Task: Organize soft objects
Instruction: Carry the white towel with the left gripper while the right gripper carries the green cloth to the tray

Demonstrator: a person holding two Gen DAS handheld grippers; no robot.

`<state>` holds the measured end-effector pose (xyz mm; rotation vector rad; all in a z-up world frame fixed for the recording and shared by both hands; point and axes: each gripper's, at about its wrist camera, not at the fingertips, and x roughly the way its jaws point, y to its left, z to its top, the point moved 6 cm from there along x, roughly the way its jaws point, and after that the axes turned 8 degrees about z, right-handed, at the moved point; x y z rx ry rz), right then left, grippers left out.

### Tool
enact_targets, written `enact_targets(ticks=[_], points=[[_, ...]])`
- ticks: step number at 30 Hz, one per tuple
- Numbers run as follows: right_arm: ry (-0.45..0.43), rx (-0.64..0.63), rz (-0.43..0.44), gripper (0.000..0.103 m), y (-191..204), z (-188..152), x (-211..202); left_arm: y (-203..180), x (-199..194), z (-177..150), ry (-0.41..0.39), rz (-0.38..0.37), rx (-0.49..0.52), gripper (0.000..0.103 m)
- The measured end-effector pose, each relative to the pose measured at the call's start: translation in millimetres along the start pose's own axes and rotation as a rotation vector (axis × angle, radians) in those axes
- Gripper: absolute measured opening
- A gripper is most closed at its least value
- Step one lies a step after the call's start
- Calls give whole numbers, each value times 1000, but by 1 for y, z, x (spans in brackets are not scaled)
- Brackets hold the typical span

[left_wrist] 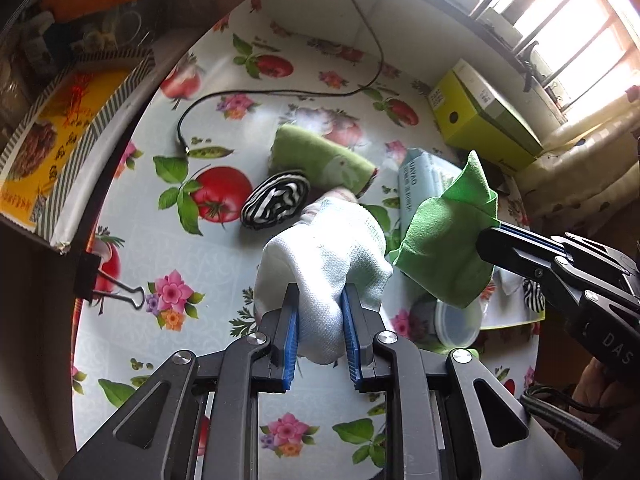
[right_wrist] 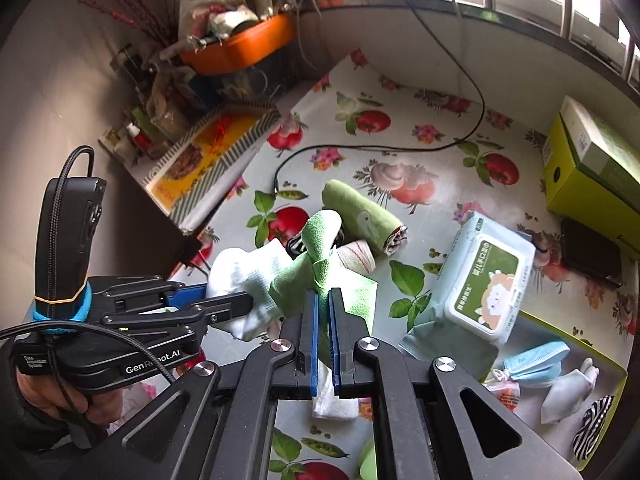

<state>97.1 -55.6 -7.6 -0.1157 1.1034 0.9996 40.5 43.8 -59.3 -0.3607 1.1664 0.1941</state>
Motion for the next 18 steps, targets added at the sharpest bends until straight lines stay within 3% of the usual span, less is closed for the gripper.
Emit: enact_targets(ticks=[18], points=[[-128,84,-23,5,-18,-26,-71,-57,-37,8,-71,1,126,21]])
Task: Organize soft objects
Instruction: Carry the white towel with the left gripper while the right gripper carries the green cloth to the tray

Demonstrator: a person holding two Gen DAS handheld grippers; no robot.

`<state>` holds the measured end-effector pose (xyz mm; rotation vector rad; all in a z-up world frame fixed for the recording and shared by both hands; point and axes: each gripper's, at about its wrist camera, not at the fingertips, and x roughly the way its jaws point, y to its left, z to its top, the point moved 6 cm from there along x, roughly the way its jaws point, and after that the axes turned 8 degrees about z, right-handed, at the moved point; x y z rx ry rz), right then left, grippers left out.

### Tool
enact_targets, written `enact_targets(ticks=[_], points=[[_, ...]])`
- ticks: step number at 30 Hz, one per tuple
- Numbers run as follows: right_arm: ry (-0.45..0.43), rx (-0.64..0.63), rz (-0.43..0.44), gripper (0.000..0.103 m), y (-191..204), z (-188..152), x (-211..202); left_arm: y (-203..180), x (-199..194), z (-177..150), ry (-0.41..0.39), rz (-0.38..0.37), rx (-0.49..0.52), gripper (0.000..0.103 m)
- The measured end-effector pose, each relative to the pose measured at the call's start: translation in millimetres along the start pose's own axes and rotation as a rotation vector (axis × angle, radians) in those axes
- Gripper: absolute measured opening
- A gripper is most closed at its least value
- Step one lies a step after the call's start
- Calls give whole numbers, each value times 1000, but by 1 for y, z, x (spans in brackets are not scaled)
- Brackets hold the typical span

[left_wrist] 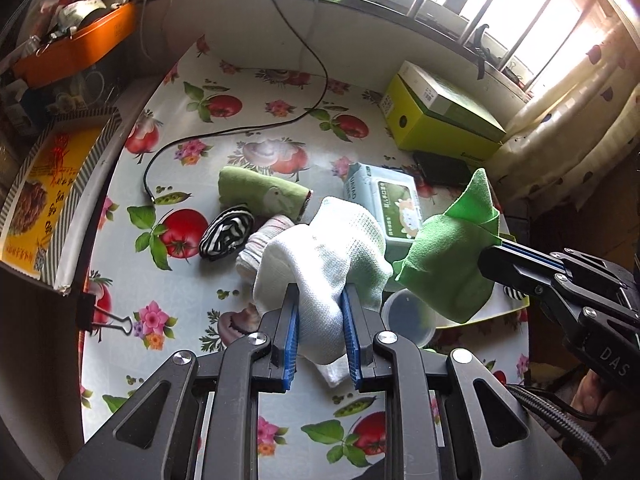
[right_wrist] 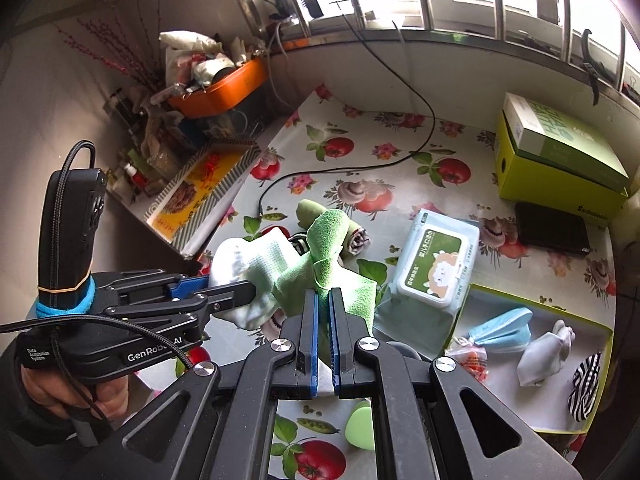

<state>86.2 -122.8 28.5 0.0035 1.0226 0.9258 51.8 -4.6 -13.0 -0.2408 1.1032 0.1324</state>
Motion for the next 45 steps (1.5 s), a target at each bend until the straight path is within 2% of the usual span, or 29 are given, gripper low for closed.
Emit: enact_targets(ticks=[25,45], points=[[-87,97,-12,5,-34,-22,-49,-51,-8,4,0,-14,116,21],[-117,205,-54,5,-77,-40,-74,-100,7,8,32,-38,220,21]])
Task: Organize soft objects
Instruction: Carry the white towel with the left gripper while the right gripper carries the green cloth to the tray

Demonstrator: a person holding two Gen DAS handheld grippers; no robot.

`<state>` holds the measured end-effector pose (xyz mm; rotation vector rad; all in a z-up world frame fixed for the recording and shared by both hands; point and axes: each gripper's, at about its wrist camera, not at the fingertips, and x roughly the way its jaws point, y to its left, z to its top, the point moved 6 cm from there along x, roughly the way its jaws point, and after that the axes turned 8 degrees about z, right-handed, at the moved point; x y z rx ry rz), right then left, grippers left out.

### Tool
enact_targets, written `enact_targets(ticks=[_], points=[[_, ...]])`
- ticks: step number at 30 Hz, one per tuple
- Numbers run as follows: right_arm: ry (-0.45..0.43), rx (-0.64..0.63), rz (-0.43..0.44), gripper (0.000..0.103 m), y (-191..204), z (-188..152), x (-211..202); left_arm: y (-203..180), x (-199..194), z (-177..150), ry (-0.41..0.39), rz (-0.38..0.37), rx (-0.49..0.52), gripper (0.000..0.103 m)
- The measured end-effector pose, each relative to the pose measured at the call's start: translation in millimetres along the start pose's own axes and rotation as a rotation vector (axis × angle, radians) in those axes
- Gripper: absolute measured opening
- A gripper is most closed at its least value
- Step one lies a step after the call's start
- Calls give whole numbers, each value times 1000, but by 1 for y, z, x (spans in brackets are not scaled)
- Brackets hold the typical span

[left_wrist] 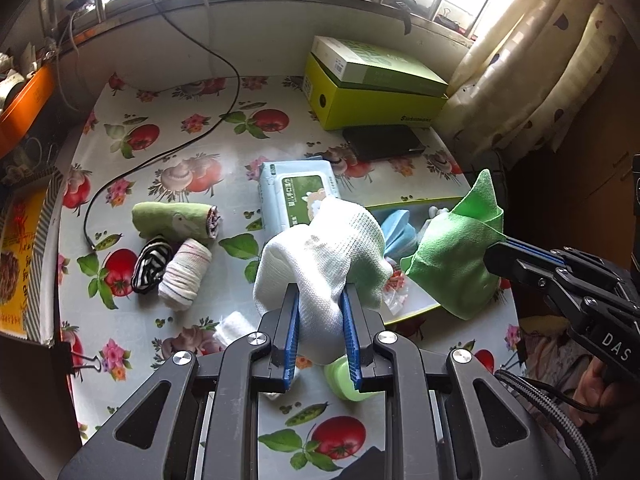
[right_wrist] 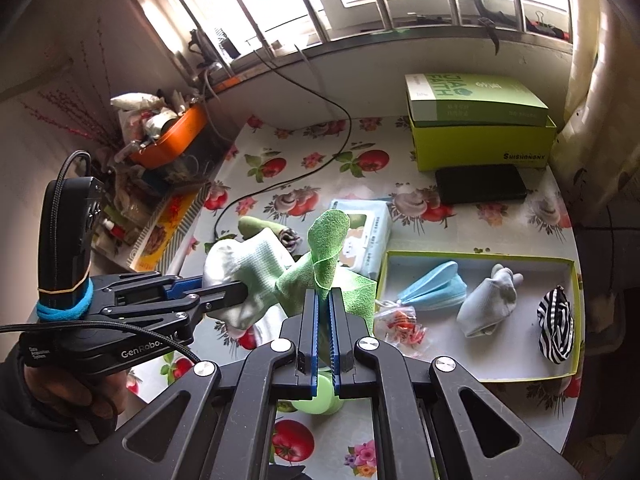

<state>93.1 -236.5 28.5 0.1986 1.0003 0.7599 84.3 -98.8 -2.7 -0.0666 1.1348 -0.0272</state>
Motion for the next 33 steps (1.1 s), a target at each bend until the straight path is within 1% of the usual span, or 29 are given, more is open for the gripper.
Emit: enact_targets(ticks=[11,22,33], points=[[1,51,-20,5,-24,-5,-2,-21,15,5,30,-18,40,21],[-4,135,-51,5,-62,-15,-6,-52,34,9,63,-45,100,21],[-32,219,-113,5,-110,-25,-26,-87,50,14,83,-70,159,21]])
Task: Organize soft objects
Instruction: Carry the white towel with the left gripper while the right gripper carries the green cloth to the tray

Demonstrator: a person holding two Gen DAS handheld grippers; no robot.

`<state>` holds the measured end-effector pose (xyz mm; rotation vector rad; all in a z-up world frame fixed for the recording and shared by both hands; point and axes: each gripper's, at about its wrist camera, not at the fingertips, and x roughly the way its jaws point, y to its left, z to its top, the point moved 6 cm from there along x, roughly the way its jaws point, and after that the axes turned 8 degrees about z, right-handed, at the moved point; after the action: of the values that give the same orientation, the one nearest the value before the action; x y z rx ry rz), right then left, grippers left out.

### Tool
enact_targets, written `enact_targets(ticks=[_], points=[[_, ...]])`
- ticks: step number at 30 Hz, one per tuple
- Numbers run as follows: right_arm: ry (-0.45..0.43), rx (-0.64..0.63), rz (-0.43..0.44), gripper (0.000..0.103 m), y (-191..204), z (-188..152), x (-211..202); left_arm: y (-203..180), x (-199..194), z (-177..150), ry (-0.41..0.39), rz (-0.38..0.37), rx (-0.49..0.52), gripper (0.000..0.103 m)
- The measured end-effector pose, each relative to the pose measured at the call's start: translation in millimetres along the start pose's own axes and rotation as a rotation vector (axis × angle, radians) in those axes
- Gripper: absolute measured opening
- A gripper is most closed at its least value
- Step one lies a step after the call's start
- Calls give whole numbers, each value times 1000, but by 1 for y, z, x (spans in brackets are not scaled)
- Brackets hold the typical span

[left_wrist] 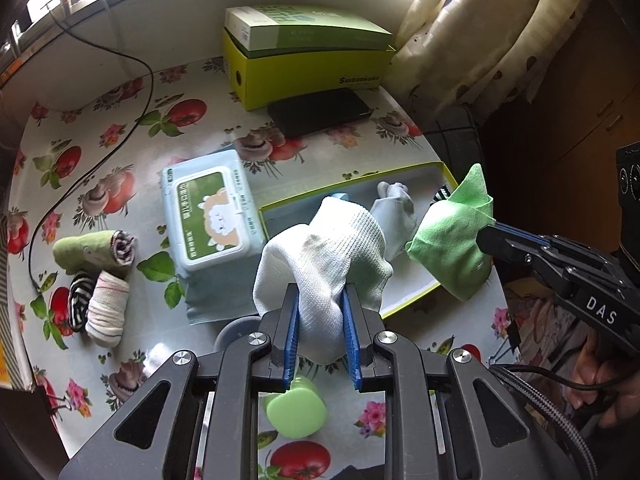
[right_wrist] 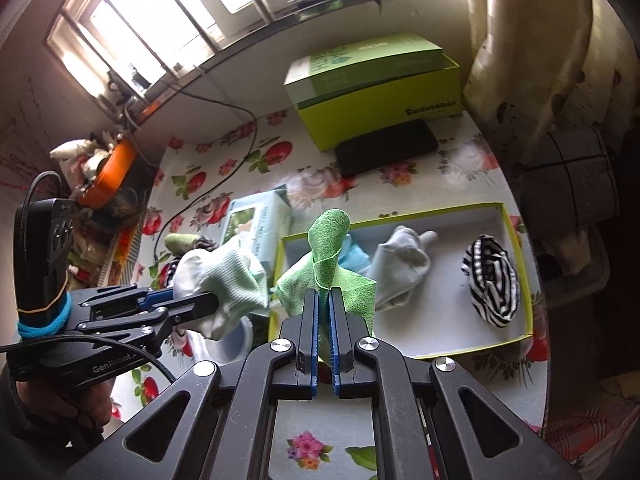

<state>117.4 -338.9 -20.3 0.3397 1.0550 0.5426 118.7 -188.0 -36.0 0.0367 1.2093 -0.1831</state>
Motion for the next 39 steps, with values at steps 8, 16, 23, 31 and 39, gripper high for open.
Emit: enact_targets(ticks=[8,16,23,31,39], points=[[-23,53,-33,5,-33,2,-7,-16,10,5,16,-6,30,21],[-32,117,-67,5,-73,4,-3,-25,20,5,39,-8,42,21],[-10,148,-75,5,-94,6,14,-30,31,9,58,-11,46,21],[71,182,-93,5,-118,-7,47,-33,50,13,96,-10,53,21],[93,182,-159,5,-146,-5,60,-43,70,14,140,-20,76,21]])
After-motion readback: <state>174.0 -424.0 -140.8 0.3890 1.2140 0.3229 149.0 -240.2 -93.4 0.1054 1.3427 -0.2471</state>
